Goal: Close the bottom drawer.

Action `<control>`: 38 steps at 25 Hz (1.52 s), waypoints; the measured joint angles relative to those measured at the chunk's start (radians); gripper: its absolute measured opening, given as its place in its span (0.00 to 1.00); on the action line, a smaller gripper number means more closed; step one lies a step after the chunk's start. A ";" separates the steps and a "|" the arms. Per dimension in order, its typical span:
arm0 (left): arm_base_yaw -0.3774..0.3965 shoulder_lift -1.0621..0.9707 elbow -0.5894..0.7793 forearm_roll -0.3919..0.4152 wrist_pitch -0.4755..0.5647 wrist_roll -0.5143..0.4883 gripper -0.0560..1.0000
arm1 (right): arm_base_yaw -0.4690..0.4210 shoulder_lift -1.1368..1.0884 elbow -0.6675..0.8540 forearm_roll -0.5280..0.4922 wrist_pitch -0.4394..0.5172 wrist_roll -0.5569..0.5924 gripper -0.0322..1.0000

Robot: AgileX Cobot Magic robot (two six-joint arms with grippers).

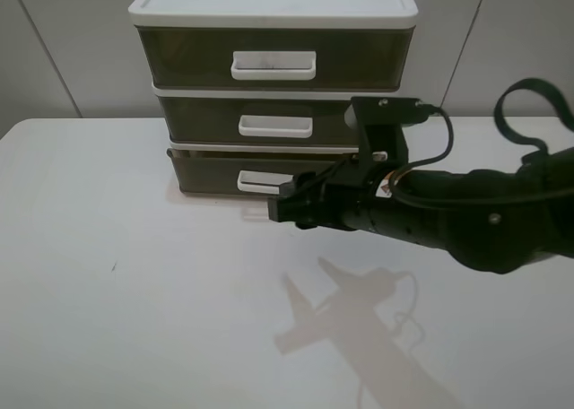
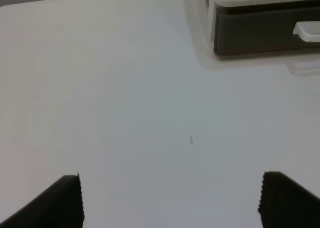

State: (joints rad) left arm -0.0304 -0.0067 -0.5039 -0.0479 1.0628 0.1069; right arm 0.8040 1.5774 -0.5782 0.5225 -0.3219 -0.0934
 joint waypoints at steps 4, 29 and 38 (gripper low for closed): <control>0.000 0.000 0.000 0.000 0.000 0.000 0.73 | -0.146 -0.141 0.015 -0.038 0.257 -0.008 0.78; 0.000 0.000 0.000 0.000 0.000 0.000 0.73 | -0.895 -1.322 -0.057 -0.497 1.255 0.113 0.82; 0.000 0.000 0.000 0.000 0.000 0.000 0.73 | -0.880 -1.431 -0.058 -0.509 1.293 0.114 0.82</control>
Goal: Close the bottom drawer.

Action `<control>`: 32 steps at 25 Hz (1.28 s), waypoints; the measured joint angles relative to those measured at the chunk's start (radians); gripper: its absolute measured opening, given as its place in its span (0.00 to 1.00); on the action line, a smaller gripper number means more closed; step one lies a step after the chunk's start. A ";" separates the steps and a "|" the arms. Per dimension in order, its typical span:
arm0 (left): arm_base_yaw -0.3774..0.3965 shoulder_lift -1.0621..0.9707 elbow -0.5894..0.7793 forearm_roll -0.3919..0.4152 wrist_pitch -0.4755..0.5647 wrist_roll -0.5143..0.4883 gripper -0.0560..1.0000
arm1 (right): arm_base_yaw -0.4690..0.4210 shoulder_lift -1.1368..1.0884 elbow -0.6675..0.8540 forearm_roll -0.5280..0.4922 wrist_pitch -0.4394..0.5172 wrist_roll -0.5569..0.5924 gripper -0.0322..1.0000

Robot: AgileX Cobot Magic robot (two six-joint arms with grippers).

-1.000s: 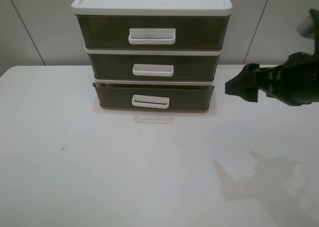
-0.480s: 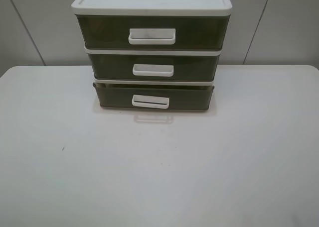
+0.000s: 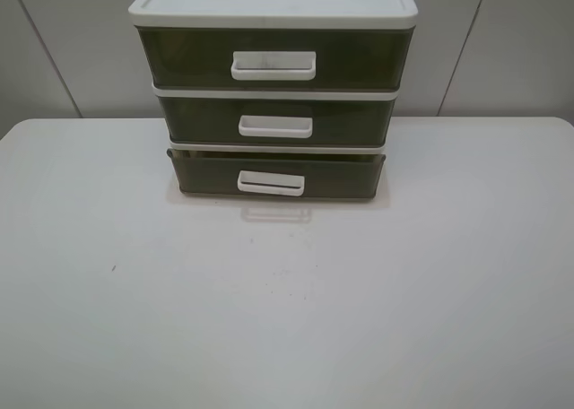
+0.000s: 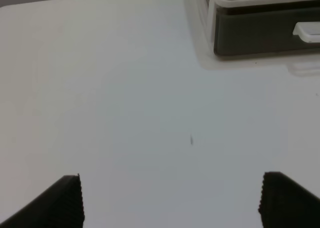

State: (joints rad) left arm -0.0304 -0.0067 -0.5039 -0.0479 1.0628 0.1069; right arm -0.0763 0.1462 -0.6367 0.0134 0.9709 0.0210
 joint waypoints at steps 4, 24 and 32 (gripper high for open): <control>0.000 0.000 0.000 0.000 0.000 0.000 0.73 | 0.000 -0.042 0.000 -0.013 0.137 0.000 0.82; 0.000 0.000 0.000 0.000 0.000 0.000 0.73 | 0.051 -0.147 0.117 -0.013 0.090 0.005 0.82; 0.000 0.000 0.000 0.000 0.000 0.000 0.73 | 0.020 -0.147 0.117 -0.013 0.090 0.006 0.82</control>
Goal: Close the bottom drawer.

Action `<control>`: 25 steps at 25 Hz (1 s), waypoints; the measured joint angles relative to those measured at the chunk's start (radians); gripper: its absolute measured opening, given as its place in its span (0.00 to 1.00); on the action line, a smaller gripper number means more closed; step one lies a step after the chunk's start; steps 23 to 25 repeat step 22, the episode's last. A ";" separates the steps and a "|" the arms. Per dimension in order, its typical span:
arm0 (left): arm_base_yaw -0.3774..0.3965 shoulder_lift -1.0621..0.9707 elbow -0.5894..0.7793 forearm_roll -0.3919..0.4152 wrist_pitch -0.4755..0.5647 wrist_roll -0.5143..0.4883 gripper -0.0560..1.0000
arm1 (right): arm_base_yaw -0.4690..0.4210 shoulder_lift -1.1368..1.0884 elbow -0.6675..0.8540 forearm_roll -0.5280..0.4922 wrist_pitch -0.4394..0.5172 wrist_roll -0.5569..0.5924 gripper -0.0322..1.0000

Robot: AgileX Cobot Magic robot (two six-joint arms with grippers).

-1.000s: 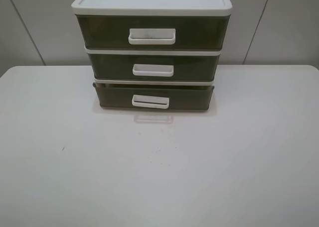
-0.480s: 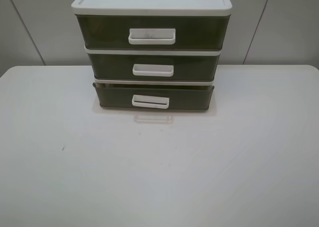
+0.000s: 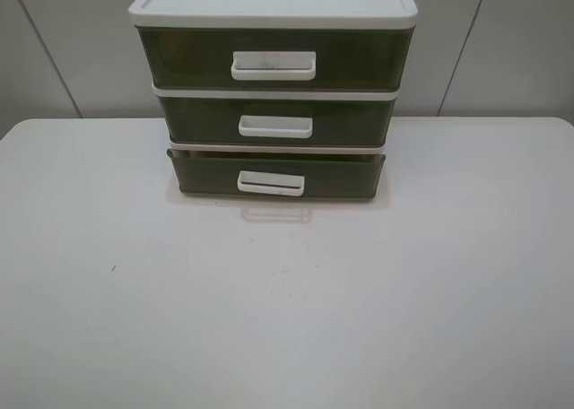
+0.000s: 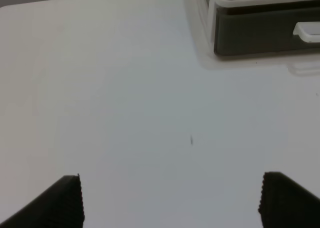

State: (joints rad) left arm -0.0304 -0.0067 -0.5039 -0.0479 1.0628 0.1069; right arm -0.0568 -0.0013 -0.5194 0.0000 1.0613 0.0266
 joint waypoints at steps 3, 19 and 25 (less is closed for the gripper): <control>0.000 0.000 0.000 0.000 0.000 0.000 0.73 | 0.000 0.000 0.000 0.000 0.000 0.000 0.82; 0.000 0.000 0.000 0.000 0.000 0.000 0.73 | 0.000 0.000 0.000 0.000 0.000 0.000 0.82; 0.000 0.000 0.000 0.000 0.000 0.000 0.73 | 0.000 0.000 0.000 0.000 0.000 0.000 0.82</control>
